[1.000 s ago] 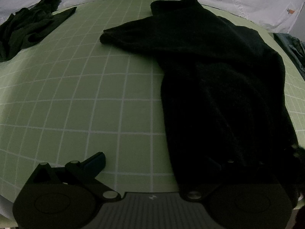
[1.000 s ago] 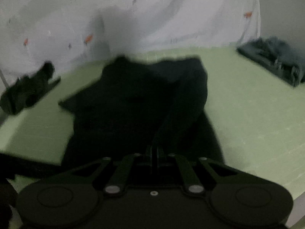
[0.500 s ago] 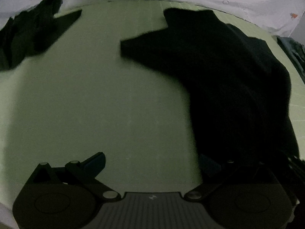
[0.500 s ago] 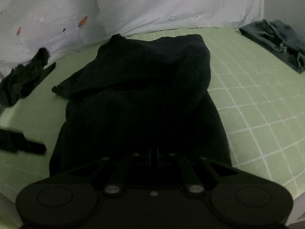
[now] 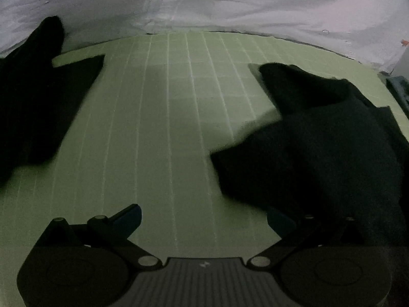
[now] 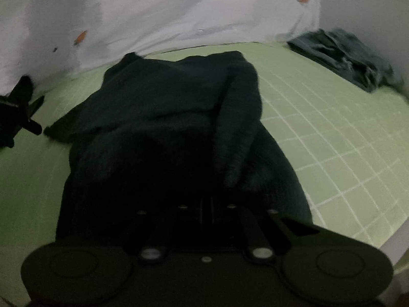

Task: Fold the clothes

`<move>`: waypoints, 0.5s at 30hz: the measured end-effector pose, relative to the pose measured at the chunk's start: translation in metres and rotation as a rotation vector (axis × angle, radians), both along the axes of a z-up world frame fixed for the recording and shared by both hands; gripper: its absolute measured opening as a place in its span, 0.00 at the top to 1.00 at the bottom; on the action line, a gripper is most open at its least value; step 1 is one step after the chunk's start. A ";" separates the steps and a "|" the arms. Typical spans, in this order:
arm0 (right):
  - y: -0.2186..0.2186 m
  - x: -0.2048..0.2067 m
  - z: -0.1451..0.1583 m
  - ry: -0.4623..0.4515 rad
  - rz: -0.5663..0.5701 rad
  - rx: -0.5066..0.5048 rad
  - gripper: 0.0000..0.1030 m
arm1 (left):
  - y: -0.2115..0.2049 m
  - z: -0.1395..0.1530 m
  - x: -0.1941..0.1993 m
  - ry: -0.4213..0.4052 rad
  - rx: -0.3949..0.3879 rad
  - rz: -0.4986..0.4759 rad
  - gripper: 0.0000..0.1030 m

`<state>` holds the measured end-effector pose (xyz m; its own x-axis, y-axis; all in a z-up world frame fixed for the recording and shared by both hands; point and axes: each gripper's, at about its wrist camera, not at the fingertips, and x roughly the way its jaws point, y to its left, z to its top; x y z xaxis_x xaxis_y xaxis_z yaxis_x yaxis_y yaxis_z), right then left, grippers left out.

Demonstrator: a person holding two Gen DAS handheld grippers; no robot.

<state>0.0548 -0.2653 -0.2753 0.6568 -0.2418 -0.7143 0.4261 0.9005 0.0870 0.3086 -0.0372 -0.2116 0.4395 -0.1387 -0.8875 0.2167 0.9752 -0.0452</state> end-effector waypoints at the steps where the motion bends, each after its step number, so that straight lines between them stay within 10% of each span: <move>1: 0.001 0.002 0.001 0.008 -0.010 -0.004 0.94 | -0.001 -0.003 0.006 0.002 0.004 -0.013 0.00; 15: 0.011 0.019 0.005 0.085 -0.150 -0.020 0.94 | -0.021 -0.032 0.033 -0.062 0.015 -0.187 0.00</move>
